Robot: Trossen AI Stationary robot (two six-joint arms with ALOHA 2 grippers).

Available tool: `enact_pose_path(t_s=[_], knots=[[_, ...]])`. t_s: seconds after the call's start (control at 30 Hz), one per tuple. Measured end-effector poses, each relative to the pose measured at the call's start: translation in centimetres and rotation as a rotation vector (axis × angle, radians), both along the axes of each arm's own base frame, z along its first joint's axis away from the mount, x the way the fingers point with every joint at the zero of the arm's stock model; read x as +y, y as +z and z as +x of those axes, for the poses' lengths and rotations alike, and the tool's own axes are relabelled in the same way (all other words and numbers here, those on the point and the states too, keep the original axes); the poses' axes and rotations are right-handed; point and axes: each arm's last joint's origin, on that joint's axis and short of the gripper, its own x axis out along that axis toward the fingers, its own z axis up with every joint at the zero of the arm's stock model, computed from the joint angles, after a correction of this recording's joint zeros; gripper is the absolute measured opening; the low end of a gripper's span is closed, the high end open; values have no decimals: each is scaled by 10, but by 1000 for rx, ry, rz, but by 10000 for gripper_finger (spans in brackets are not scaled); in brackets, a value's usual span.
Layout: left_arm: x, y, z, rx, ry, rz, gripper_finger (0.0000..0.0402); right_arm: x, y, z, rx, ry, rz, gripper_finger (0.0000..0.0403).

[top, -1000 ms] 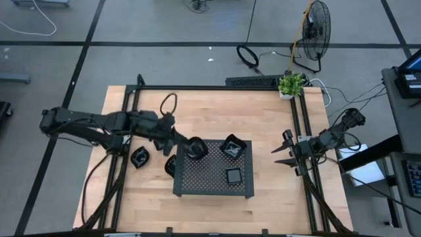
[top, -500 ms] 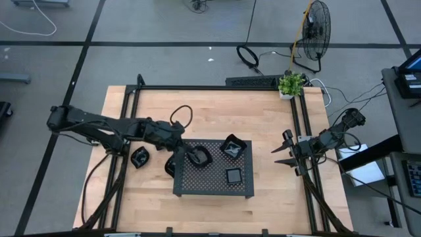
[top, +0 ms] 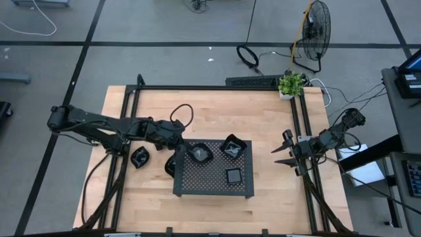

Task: Pick & Place Mini shaped plates
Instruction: Put the black leaf-shaped plate on the shelf, then stack the black leaf-shaped plate on top of the black leaf-shaped plate on the shelf

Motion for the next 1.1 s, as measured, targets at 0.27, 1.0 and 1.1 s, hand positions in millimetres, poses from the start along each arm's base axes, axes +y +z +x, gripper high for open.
enact_pose_path(t_s=[0.27,1.0,1.1], knots=[[1,0,0,1,4,-3,5,0,0,0,0,0,0,165],[27,26,-56,42,168,88,176,0,0,0,0,0,0,165],[30,23,-78,157,281,119,177,0,0,0,0,0,0,165]])
